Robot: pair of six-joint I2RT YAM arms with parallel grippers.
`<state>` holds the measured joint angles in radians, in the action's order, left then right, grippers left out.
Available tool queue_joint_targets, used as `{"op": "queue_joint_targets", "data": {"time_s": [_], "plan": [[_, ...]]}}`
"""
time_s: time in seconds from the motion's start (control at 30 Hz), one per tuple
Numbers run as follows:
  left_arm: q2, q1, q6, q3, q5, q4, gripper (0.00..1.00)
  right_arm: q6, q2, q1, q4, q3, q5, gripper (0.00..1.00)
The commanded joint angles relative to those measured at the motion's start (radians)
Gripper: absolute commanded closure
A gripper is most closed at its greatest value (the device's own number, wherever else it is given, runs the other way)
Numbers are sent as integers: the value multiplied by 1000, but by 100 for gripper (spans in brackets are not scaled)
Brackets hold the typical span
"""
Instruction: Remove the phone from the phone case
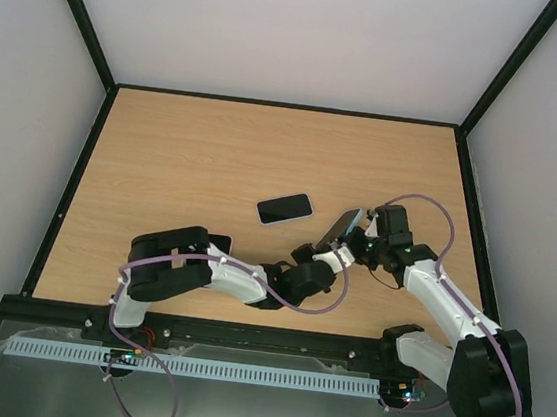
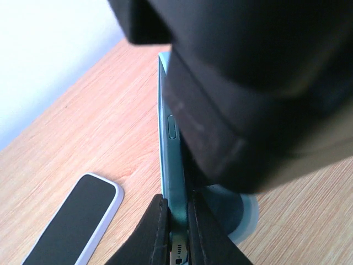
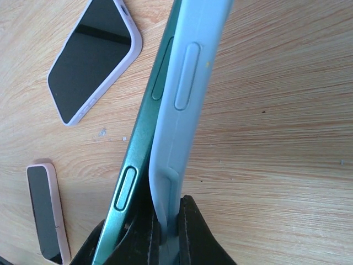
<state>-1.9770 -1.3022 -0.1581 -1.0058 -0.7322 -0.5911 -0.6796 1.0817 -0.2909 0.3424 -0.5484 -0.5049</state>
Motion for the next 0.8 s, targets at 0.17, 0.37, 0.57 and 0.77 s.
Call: {"op": "queue_joint_targets", "data": {"time_s": [0.17,0.37,0.57,0.77], "plan": [[124,29,181,-17,-51,49,97,94,1,7,66,-31,112,98],[181,41,241,-19,-15,90,98,121,-7,7,94,-74,198,98],[267,43,304,45,0,82,98,162,17,7,102,-127,247,98],[345,43,365,137,-3,45,98,251,12,7,115,-182,287,98]]}}
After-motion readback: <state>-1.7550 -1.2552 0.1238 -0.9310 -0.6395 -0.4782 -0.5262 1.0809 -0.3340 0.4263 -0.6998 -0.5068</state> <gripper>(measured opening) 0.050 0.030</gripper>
